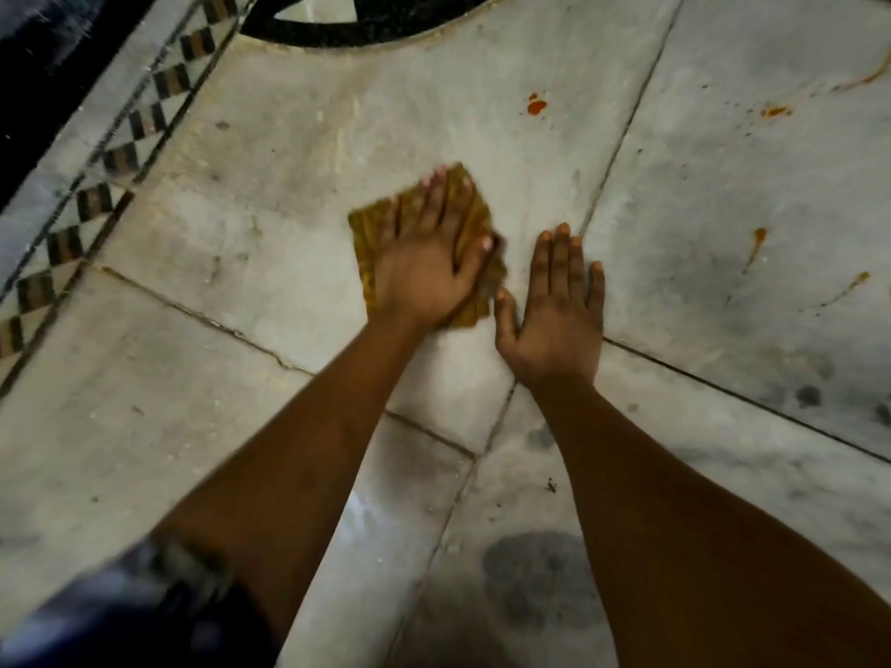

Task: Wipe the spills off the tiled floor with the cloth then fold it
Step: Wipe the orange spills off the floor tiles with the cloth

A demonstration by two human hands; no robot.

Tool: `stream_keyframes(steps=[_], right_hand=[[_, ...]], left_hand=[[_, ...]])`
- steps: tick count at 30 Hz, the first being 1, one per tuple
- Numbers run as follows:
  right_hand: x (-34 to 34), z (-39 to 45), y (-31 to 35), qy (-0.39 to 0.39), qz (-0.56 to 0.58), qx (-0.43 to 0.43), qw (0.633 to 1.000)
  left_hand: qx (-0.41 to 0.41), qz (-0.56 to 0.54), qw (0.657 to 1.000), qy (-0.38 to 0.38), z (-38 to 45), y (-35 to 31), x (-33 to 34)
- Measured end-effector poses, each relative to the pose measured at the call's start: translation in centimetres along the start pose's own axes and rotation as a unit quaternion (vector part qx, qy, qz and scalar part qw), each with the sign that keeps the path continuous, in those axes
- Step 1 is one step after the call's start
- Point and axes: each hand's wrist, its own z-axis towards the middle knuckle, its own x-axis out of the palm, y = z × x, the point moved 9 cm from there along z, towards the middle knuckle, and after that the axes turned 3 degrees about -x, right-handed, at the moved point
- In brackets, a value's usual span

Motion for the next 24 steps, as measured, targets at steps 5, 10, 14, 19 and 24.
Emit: stream_keyframes(steps=[5, 10, 14, 19, 24], right_hand=[[0.0, -0.2, -0.1, -0.011, 0.002, -0.004, 1.000], [0.0, -0.3, 0.0, -0.016, 0.007, -0.007, 1.000], [0.2, -0.2, 0.0, -0.002, -0.002, -0.009, 1.000], [-0.1, 0.6, -1.4, 0.020, 0.013, -0.038, 0.999], [-0.5, 3.7, -5.5, 0.034, -0.032, -0.057, 0.997]], left_hand=[[0.040, 0.012, 0.999, 0.011, -4.7, 0.5, 0.4], [-0.076, 0.003, 0.997, -0.010, 3.0, 4.1, -1.1], [-0.048, 0.013, 0.999, 0.006, 1.7, 2.0, -0.4], [0.057, 0.034, 0.998, 0.013, -9.1, 0.9, 0.5], [-0.011, 0.026, 1.000, 0.000, -4.9, 3.4, -0.2]])
